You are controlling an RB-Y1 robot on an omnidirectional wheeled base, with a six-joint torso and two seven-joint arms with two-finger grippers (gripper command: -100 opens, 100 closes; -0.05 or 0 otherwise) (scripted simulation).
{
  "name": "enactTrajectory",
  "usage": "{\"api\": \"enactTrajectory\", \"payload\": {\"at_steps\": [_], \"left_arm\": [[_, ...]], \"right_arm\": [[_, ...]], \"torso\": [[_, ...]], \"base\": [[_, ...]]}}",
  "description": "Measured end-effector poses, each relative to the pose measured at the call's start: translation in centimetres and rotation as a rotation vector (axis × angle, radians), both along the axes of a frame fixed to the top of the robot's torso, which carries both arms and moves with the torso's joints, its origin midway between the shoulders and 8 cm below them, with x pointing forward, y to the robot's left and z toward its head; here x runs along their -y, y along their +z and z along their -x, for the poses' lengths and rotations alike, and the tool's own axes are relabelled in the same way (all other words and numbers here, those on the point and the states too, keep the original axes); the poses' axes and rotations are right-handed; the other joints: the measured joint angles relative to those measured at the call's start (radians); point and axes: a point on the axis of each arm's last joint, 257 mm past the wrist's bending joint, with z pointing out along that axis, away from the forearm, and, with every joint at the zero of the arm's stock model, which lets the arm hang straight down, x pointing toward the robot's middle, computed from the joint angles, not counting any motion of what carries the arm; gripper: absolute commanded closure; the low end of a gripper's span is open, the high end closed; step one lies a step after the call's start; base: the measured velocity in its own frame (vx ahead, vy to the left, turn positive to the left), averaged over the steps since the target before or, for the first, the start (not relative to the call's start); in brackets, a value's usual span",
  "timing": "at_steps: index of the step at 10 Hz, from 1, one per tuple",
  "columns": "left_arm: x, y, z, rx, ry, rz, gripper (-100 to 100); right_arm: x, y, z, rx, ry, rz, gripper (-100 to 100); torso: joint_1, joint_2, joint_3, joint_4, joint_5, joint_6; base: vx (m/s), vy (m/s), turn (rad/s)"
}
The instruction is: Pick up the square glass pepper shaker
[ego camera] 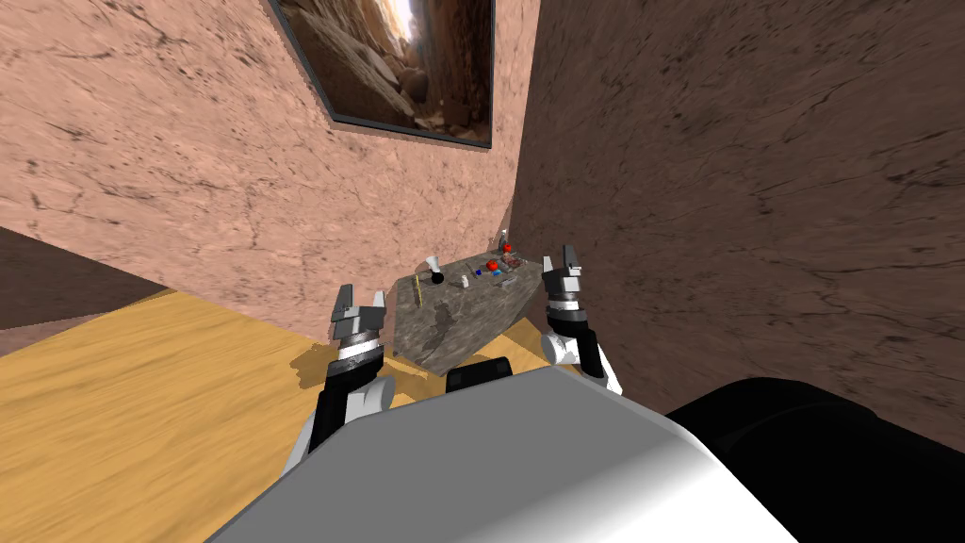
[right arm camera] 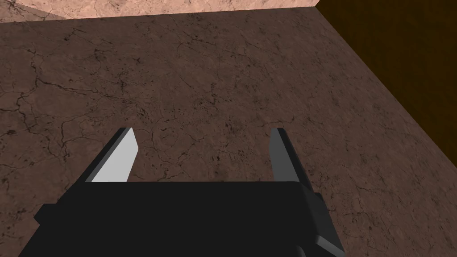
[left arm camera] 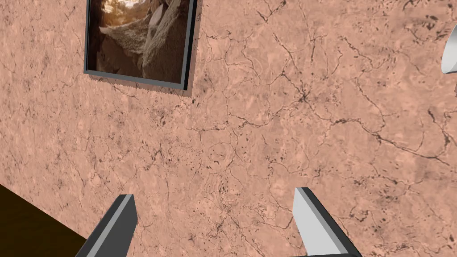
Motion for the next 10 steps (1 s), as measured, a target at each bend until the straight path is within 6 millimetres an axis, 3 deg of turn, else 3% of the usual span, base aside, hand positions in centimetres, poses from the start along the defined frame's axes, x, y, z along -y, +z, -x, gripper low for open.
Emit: {"api": "enactTrajectory", "payload": {"at_steps": [7, 10], "left_arm": [[1.0, -4.4, -2.4, -0.160, -0.059, -0.108, -100], [0.9, -7.4, -3.7, -0.263, -0.078, -0.167, -100]], "right_arm": [[0.0, 0.0, 0.0, 0.000, 0.000, 0.000, 0], [0.0, 0.0, 0.0, 0.000, 0.000, 0.000, 0]], "torso": [[-0.006, -0.002, -0.001, -0.001, -0.001, 0.000], [-0.008, -0.002, -0.001, -0.001, -0.002, 0.000]], "base": [[0.028, -0.076, -0.047], [0.035, -0.114, -0.064]]}}
